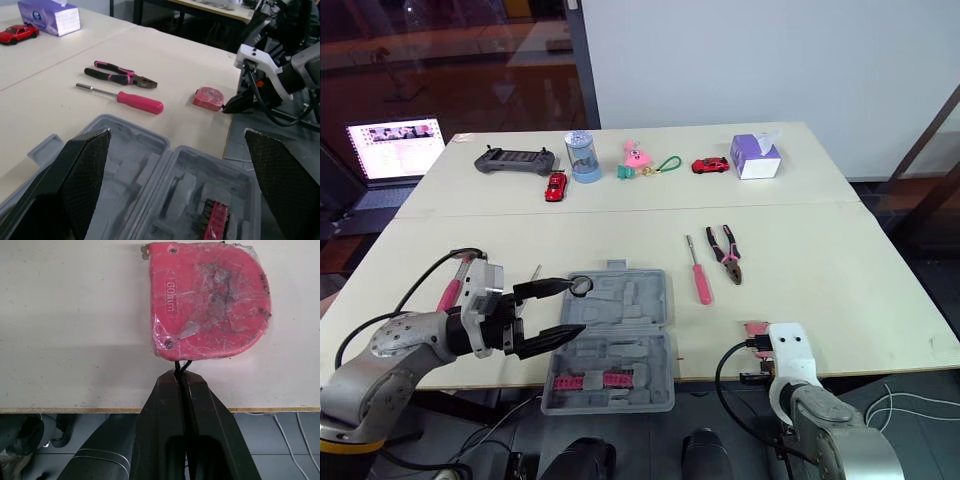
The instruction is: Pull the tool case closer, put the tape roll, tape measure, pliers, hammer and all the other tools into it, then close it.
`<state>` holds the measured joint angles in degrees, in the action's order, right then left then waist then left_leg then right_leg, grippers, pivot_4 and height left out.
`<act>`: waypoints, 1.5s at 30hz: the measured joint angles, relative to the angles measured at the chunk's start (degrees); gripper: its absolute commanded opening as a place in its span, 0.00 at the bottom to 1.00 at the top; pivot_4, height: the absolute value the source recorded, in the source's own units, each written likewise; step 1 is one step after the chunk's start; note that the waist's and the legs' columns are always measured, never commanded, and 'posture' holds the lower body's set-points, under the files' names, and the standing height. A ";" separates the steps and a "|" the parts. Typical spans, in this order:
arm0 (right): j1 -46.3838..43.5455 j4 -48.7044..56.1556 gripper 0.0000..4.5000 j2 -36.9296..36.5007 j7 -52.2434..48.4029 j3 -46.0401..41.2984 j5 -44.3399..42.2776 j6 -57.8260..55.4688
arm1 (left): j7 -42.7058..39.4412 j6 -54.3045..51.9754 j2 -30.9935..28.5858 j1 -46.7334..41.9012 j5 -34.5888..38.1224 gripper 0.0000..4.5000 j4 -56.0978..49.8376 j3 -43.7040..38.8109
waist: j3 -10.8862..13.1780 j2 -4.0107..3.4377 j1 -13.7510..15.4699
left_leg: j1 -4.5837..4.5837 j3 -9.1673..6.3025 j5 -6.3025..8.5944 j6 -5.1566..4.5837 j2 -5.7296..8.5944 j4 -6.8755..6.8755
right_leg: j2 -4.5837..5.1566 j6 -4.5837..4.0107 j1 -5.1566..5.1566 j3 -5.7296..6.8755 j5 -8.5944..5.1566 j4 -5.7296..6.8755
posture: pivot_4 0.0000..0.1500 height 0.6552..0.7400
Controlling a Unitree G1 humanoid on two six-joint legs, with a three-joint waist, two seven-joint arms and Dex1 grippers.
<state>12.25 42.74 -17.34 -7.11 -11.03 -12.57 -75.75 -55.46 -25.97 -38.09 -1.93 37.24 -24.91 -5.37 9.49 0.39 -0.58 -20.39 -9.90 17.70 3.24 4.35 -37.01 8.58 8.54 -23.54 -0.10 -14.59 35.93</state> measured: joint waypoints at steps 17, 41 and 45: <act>-0.95 0.66 0.98 -24.53 -20.02 -3.83 -5.68 5.37 | 0.17 -1.05 -0.37 0.68 0.18 1.00 -0.14 -0.06 | 0.38 -0.30 -0.10 | -0.04 0.17 0.04 -0.07 -0.02 -0.03 | 0.01 0.04 0.14 0.01 0.01 -0.43 | 1.00 1.00; -36.07 -60.53 0.98 -43.82 -68.35 30.88 20.37 82.96 | 2.72 -3.55 -1.22 1.81 1.17 1.00 -4.22 -0.22 | 0.79 -0.12 -0.04 | -0.17 0.27 -0.11 0.24 -0.04 -0.08 | 0.06 0.18 0.17 0.04 0.17 -0.72 | 1.00 1.00; -37.91 -64.41 0.98 -42.20 -68.45 31.13 22.06 85.57 | 2.94 -3.57 -1.28 2.24 1.32 1.00 -4.49 -0.83 | 0.78 -0.13 -0.22 | -0.10 0.28 -0.14 0.29 -0.06 -0.08 | 0.03 0.17 0.18 0.03 0.17 -0.68 | 1.00 1.00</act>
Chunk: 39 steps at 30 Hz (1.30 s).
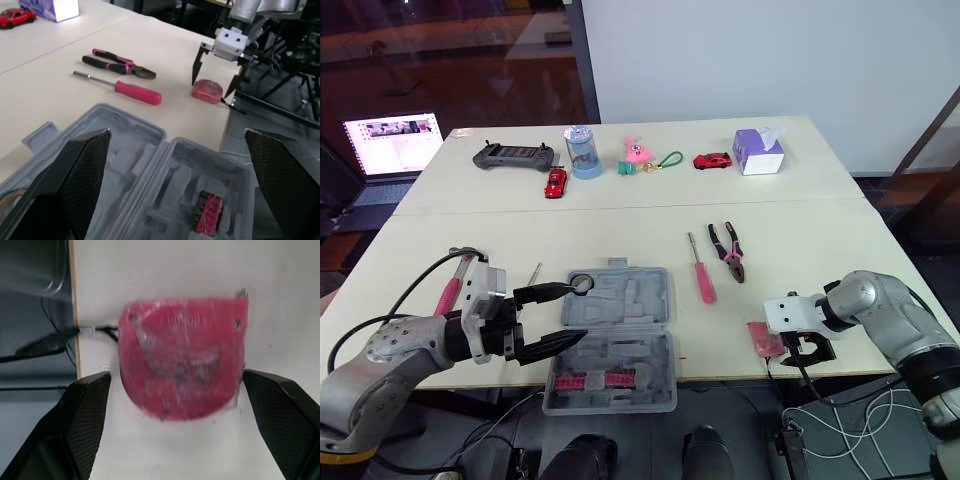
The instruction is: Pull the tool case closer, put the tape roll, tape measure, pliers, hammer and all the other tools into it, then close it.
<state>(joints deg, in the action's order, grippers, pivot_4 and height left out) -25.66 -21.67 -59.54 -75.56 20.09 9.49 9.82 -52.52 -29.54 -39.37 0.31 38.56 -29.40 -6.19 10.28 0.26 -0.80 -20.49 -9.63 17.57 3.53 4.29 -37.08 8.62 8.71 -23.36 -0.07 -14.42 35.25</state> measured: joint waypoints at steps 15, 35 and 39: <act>-1.46 -3.34 0.48 3.00 -2.03 -1.12 0.49 1.93 | -1.00 0.36 -0.60 2.24 0.12 1.00 0.02 -1.51 | -0.14 0.25 -0.13 | 0.10 -0.01 -0.01 0.01 -0.03 -0.02 | -0.03 -0.04 0.11 0.00 0.02 -0.01 | 1.00 1.00; 3.55 7.48 0.99 0.64 0.34 -5.66 -0.62 -8.97 | -2.05 1.68 -0.66 1.87 -0.42 1.00 1.34 -1.51 | -0.06 0.10 0.19 | 0.01 -0.02 -0.01 0.01 0.01 -0.01 | 0.00 -0.04 0.03 -0.01 0.02 0.00 | 1.00 1.00; 12.25 20.44 0.99 -0.66 1.52 -12.85 -6.02 -20.84 | -2.05 2.02 -0.60 2.73 -0.51 1.00 1.48 -1.62 | -0.06 0.10 0.39 | -0.03 -0.05 0.00 0.00 0.00 -0.01 | -0.01 -0.04 0.02 0.00 0.02 0.01 | 1.00 1.00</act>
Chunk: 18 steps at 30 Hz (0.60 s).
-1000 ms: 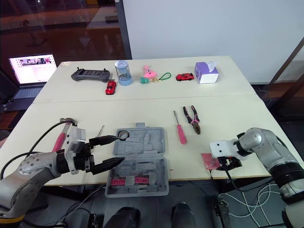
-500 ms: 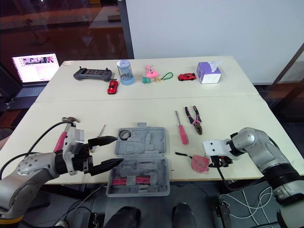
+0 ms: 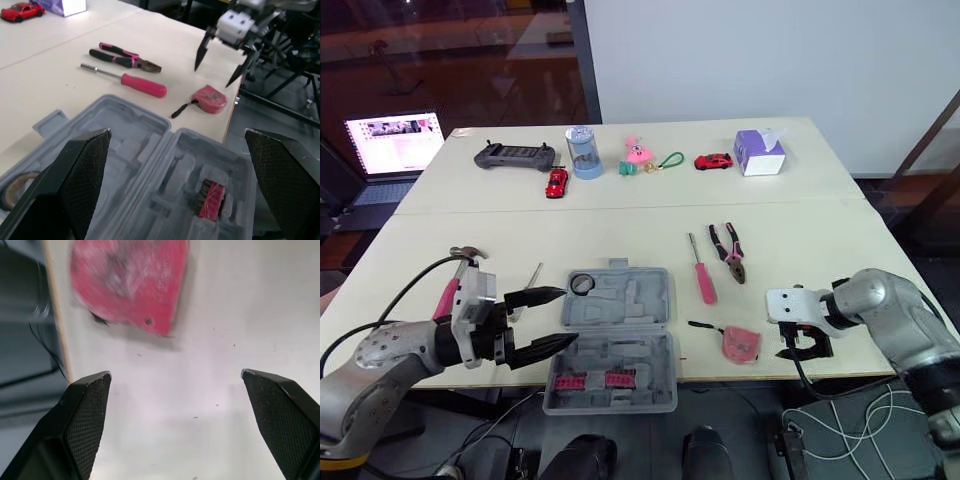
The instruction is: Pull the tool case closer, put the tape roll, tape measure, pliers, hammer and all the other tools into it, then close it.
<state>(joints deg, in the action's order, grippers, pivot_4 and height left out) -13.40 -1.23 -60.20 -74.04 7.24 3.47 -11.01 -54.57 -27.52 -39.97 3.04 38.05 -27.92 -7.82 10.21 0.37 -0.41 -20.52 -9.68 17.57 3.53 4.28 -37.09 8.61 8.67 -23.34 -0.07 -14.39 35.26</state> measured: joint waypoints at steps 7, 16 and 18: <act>16.51 30.32 0.99 9.50 14.16 -15.55 -6.88 -35.56 | 0.07 0.56 0.15 0.61 -0.02 1.00 0.53 -0.24 | -0.02 -0.04 1.03 | 0.00 0.01 0.21 -0.37 0.00 -0.04 | 0.00 -0.01 -0.02 -0.02 0.00 0.01 | 1.00 1.00; 19.15 57.39 0.99 38.66 41.78 -22.31 -2.58 -74.72 | -0.62 0.56 0.17 -2.28 -0.08 1.00 3.40 0.37 | -0.06 -0.05 1.24 | -0.03 -0.07 0.20 -0.35 0.03 -0.02 | -0.01 -0.05 -0.08 0.00 0.01 0.05 | 1.00 1.00; 20.12 58.65 0.99 44.03 47.16 -21.52 -1.16 -75.79 | -1.20 0.55 0.16 -3.38 -0.09 1.00 4.15 0.43 | -0.06 -0.08 1.10 | 0.00 -0.05 0.19 -0.33 0.05 -0.01 | 0.00 -0.05 -0.09 -0.02 0.01 0.07 | 1.00 1.00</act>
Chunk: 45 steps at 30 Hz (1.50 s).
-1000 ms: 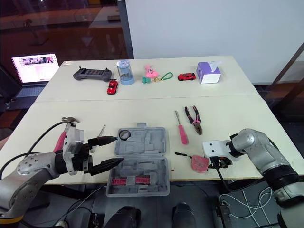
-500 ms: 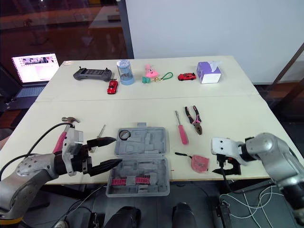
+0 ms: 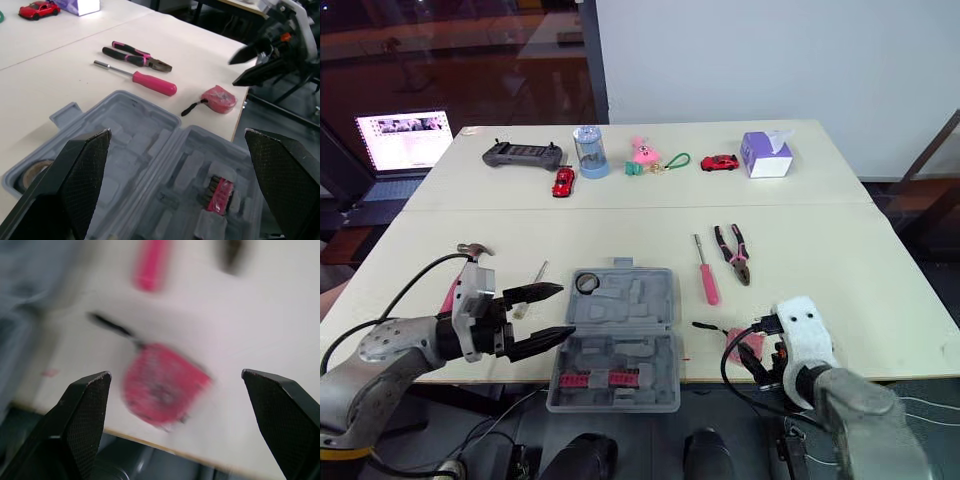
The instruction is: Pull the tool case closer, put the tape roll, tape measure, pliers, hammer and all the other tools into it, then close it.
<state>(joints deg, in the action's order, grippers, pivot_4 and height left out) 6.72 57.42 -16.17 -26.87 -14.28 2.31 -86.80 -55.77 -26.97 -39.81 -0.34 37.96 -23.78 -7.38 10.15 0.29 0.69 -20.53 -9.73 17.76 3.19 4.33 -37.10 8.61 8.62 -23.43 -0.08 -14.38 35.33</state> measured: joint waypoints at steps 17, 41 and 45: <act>8.31 -9.74 0.99 19.28 26.54 15.08 3.65 25.48 | -1.58 -0.07 -0.26 -2.21 -0.25 1.00 1.86 1.14 | -0.03 -0.13 -1.10 | 0.06 -0.08 -0.05 0.08 -0.04 0.13 | -0.05 -0.01 -0.11 0.00 -0.01 0.24 | 1.00 1.00; 8.00 -20.58 0.63 19.32 34.03 14.16 -4.74 35.03 | -1.48 -0.26 -1.57 -2.33 -0.17 1.00 1.82 0.83 | 0.00 -0.17 -1.41 | 0.06 -0.09 -0.04 0.07 -0.04 0.17 | -0.06 -0.01 -0.13 -0.01 -0.02 0.24 | 1.00 1.00; 6.17 -20.61 0.63 18.49 32.44 14.19 -5.40 35.52 | -1.39 -0.27 -1.56 -2.33 -0.17 1.00 1.80 0.83 | 0.00 -0.17 -1.50 | 0.06 -0.08 -0.04 0.07 -0.04 0.16 | -0.06 -0.01 -0.13 -0.01 -0.01 0.25 | 1.00 1.00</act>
<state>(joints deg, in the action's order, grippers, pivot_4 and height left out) 12.88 36.81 2.32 5.56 -0.10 -3.09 -51.28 -57.16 -27.24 -41.37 -2.67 37.80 -21.98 -6.55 10.15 0.12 -0.81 -20.47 -9.81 17.72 3.26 4.29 -36.95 8.55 8.62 -23.56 -0.09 -14.40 35.58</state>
